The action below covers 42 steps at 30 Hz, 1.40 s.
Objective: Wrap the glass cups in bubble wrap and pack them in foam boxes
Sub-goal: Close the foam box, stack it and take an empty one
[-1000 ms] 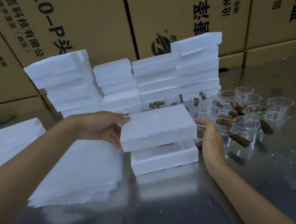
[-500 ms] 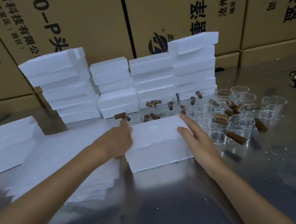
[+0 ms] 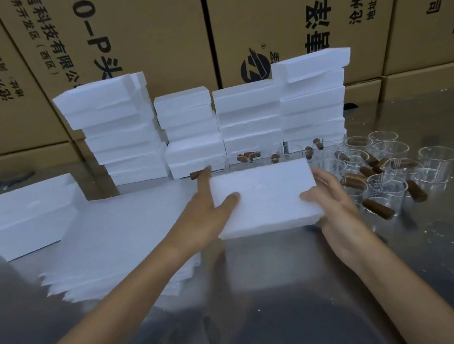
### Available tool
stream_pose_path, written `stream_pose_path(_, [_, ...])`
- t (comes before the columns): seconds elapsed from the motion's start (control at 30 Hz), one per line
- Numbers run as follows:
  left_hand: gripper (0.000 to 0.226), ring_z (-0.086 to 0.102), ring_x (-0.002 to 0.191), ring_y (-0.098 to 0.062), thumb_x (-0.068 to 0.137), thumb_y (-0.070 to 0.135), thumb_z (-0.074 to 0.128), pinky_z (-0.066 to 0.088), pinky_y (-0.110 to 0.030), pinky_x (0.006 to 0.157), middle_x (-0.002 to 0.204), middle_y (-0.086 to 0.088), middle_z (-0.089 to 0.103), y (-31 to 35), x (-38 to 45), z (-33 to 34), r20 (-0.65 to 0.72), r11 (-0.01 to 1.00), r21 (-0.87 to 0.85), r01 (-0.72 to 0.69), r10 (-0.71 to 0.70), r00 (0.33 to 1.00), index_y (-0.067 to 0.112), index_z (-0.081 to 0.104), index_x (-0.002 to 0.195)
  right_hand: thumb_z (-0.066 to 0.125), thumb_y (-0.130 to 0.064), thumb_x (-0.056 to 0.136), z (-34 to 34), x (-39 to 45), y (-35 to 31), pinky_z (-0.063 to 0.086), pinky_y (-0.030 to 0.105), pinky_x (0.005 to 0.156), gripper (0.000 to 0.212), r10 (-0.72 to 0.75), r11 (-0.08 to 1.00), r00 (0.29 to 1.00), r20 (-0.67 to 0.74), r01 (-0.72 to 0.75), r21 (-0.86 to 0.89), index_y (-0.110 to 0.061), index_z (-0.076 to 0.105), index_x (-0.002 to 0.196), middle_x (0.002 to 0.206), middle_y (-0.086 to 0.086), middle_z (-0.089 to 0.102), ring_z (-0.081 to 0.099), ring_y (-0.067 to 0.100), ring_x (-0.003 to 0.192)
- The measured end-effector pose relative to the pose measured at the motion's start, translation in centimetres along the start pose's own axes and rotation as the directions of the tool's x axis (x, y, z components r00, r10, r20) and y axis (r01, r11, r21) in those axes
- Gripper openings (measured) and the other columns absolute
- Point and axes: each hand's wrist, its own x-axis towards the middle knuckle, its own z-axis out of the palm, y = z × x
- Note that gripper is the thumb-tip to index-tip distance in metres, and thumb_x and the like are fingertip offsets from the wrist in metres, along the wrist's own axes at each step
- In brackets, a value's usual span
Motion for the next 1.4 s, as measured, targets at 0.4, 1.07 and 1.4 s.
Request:
stream_pose_path(0.4, [0.095,0.029,0.146,-0.032,0.075,0.052,0.072,0.016,-0.061,0.117,0.158,-0.009,0.032,0.9,-2.0,-0.9,0.178,0.133,0.886,-0.444,0.787,0.590,0.028,0.027,0.155,0.063,-0.029,0.090,3.9,-0.9,-1.6,0.047,0.053,0.091,0.044,0.198,0.956,0.980,-0.010,-0.191,0.222,-0.012,0.061,0.131,0.116,0.015,0.068,0.063,0.033,0.104])
stream_pose_path(1.07, [0.084,0.042,0.119,-0.045,0.058,0.010,0.085,0.015,-0.074,0.109,0.121,-0.027,0.048,-15.6,4.0,-24.0,-0.552,0.399,0.813,0.424,0.294,0.781,0.001,0.041,0.129,0.062,-0.038,0.095,4.9,1.4,1.4,0.053,0.035,0.081,0.020,0.109,0.994,0.978,-0.181,-0.111,-0.001,-0.022,0.068,0.106,0.121,0.006,0.068,0.069,0.024,0.104])
stream_pose_path(1.4, [0.106,0.046,0.120,-0.042,0.057,0.083,0.067,0.027,-0.065,0.103,0.126,-0.023,0.052,-19.7,4.8,-27.0,-0.598,0.466,0.746,0.475,0.156,0.786,0.008,0.042,0.128,0.067,-0.036,0.091,5.3,1.7,2.5,0.055,0.029,0.071,0.028,0.092,0.994,0.975,-0.203,-0.101,-0.034,-0.009,0.069,0.097,0.105,0.012,0.071,0.068,0.027,0.095])
